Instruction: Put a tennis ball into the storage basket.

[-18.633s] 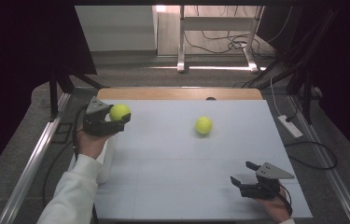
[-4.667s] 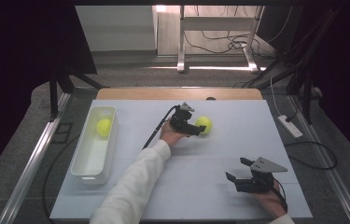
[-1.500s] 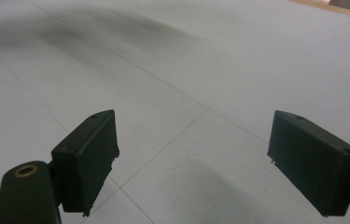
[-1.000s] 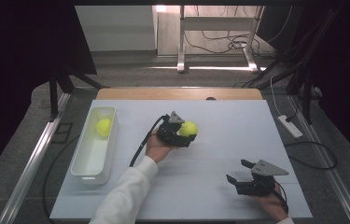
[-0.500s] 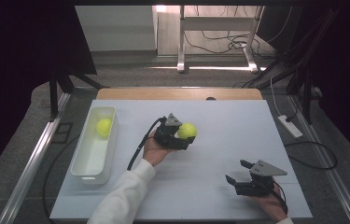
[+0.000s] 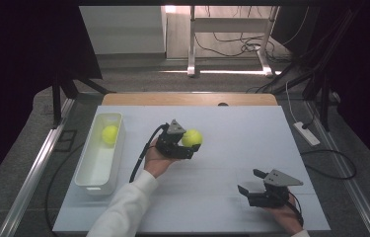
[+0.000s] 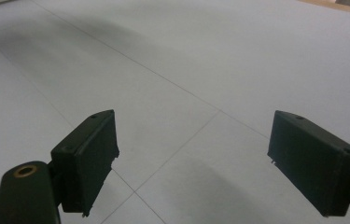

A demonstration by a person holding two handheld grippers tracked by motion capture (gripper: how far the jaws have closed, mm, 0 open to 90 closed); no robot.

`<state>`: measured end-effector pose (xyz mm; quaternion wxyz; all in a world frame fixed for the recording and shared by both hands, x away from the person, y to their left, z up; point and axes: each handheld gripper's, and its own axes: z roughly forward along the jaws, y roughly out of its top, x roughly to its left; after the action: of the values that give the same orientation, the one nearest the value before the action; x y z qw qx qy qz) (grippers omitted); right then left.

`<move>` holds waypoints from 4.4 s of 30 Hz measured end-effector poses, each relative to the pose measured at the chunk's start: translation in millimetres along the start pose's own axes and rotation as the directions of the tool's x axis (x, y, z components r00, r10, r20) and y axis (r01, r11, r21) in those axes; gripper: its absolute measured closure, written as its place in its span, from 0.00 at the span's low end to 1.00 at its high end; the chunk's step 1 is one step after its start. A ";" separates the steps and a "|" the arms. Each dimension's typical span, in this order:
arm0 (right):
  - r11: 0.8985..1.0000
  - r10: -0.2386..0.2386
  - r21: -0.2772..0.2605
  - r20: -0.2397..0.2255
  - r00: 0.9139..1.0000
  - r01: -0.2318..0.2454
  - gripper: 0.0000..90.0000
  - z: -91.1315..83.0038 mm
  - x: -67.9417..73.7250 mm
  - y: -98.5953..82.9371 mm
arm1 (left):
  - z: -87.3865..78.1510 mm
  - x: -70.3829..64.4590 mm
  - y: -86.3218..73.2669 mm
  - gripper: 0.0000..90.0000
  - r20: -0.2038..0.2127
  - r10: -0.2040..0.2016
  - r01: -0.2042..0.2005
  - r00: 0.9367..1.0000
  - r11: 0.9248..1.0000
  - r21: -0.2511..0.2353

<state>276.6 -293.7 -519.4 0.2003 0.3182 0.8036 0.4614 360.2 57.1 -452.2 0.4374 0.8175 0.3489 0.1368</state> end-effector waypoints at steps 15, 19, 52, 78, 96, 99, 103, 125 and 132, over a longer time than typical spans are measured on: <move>1.000 -0.008 0.003 -0.001 1.000 0.008 0.17 0.3 2.7 1.0 | -16.4 6.3 -11.4 0.30 -0.008 -0.014 0.013 1.000 1.000 -0.005; 1.000 -0.009 0.003 -0.003 1.000 0.009 0.17 0.7 2.8 0.9 | -21.8 6.2 -13.1 0.30 -0.012 -0.016 0.015 1.000 1.000 -0.010; 1.000 -0.009 0.012 0.008 1.000 0.009 0.17 2.3 1.6 0.8 | -71.5 14.7 -29.7 0.30 -0.091 -0.040 0.037 0.995 0.999 -0.029; 1.000 -0.016 0.019 0.012 1.000 0.015 0.17 2.9 1.6 0.5 | -94.6 21.2 -42.6 0.30 -0.124 -0.066 0.058 0.990 0.996 -0.066; 1.000 -0.011 0.017 0.012 1.000 0.010 0.17 2.6 1.4 -0.1 | -116.4 34.3 -54.1 0.30 -0.153 -0.120 0.104 0.981 0.989 -0.107; 1.000 -0.011 0.017 0.013 1.000 0.010 0.17 2.7 1.3 -0.1 | -120.0 37.5 -55.7 0.30 -0.161 -0.130 0.112 0.978 0.987 -0.115; 1.000 -0.011 0.017 0.014 1.000 0.011 0.17 2.7 1.2 -0.1 | -125.0 40.6 -57.2 0.30 -0.171 -0.139 0.119 0.975 0.985 -0.123; 1.000 -0.013 0.018 0.016 1.000 0.013 0.17 3.1 1.1 -0.4 | -155.3 58.0 -61.1 0.30 -0.225 -0.194 0.154 0.955 0.971 -0.182; 1.000 -0.013 0.023 0.019 1.000 0.013 0.17 3.0 1.0 -0.3 | -160.8 63.3 -65.0 0.30 -0.245 -0.211 0.168 0.946 0.968 -0.187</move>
<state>277.6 -291.3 -521.2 0.2073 0.3196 0.8090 0.4477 291.4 224.7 -416.8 0.4640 0.7161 0.4685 0.2291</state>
